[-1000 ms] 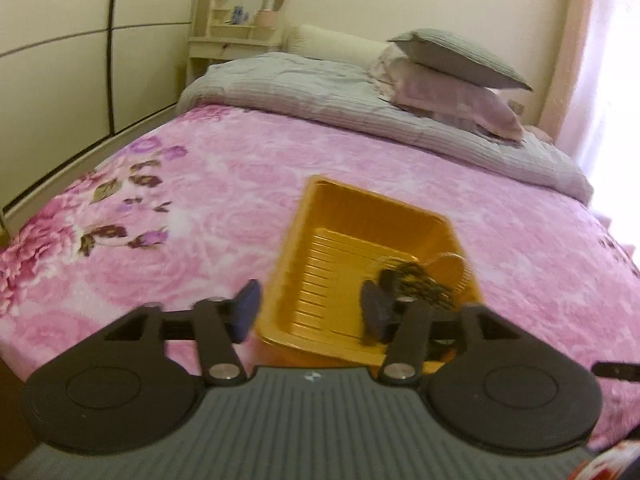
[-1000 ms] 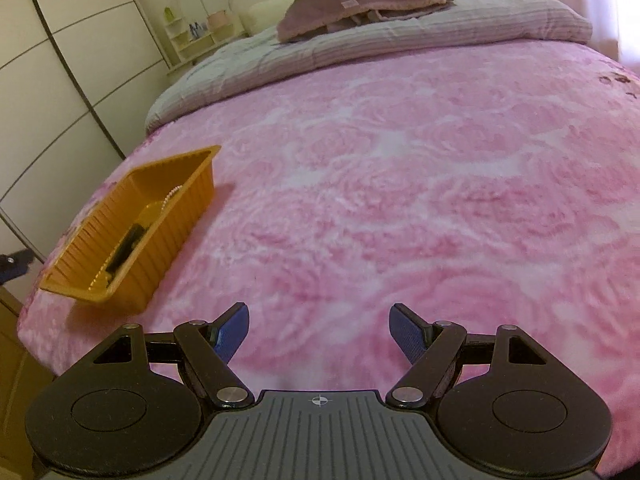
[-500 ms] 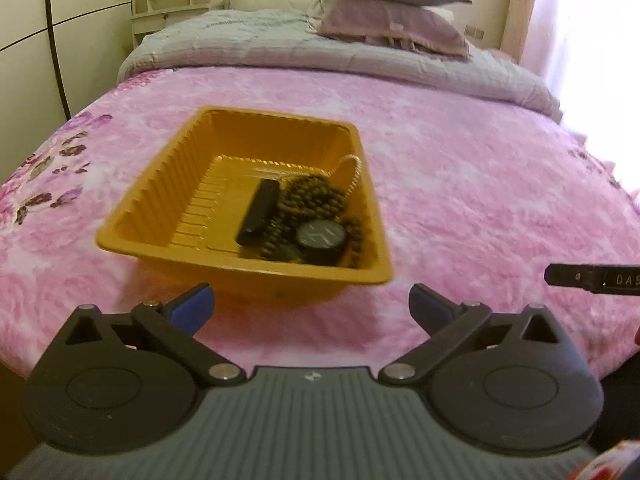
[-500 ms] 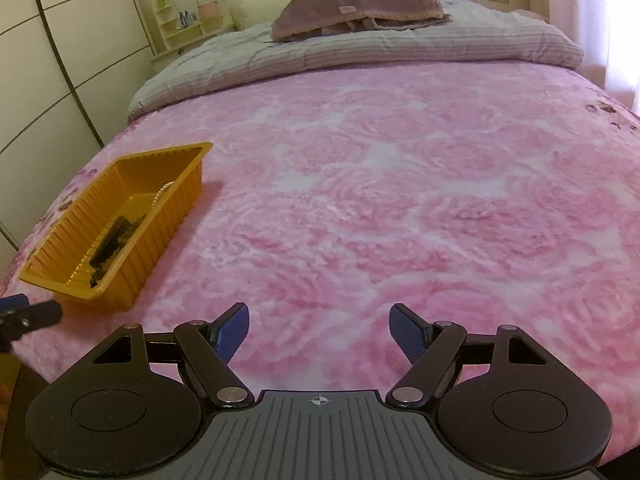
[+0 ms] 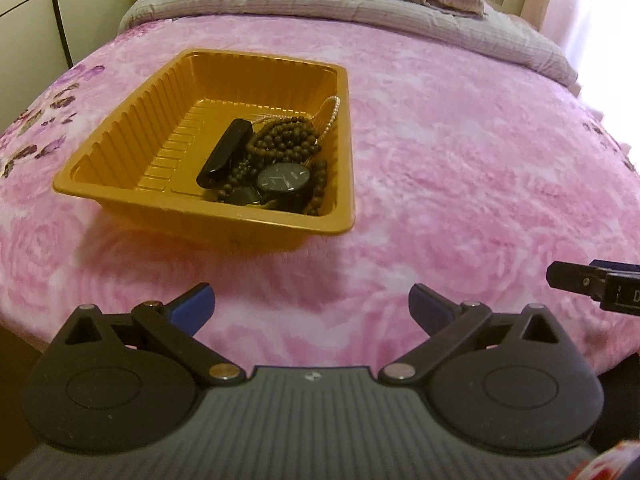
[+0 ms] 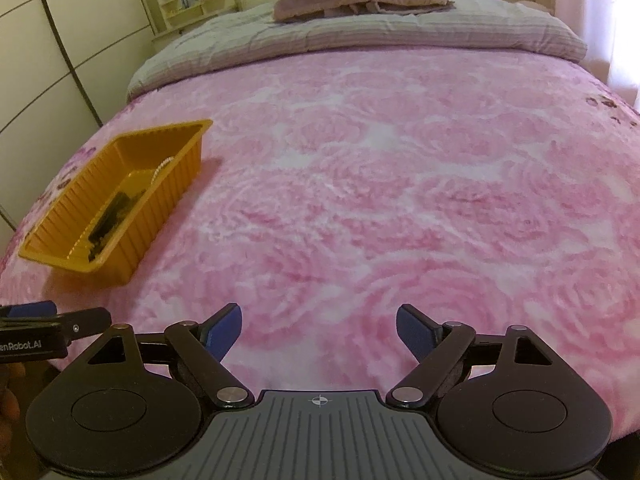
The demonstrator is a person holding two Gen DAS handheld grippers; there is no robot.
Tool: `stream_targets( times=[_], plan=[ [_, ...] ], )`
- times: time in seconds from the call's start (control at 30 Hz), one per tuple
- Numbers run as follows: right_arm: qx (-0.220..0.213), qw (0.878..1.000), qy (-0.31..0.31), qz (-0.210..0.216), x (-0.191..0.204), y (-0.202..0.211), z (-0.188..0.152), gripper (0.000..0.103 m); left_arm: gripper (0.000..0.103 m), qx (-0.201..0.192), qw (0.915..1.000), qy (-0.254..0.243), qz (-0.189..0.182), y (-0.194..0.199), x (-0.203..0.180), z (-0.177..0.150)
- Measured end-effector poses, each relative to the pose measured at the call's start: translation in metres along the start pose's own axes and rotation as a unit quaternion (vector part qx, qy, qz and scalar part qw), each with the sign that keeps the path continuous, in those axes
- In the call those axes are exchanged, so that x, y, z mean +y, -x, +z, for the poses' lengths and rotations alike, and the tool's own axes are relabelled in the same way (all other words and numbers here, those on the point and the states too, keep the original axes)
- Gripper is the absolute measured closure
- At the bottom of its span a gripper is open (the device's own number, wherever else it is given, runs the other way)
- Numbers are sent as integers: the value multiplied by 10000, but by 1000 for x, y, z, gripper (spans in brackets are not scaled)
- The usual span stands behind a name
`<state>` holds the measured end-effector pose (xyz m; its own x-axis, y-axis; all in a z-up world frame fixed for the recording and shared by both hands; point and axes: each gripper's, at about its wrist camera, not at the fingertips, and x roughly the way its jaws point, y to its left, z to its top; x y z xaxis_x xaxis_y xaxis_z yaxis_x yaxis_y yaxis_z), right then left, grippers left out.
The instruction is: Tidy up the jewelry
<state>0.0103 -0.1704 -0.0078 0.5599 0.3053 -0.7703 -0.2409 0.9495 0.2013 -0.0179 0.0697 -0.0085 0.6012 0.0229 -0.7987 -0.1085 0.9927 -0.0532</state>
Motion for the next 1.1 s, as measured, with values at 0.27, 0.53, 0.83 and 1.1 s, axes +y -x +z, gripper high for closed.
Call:
stream_targets(
  times=[0.27, 0.53, 0.83, 1.1],
  plan=[
    [174, 9998, 41, 65, 3, -5, -6, 19, 1, 84, 9998, -141, 136, -2, -8, 0],
    [179, 9997, 137, -14, 6, -7, -7, 19, 0, 49, 9998, -149, 130, -3, -15, 2],
    [146, 9996, 216, -52, 10, -7, -9, 19, 0, 4, 9995, -297, 74, -1, -22, 1],
    [147, 9996, 229, -48, 13, -6, -7, 19, 0, -30, 9996, -293, 46, 0, -22, 0]
  ],
)
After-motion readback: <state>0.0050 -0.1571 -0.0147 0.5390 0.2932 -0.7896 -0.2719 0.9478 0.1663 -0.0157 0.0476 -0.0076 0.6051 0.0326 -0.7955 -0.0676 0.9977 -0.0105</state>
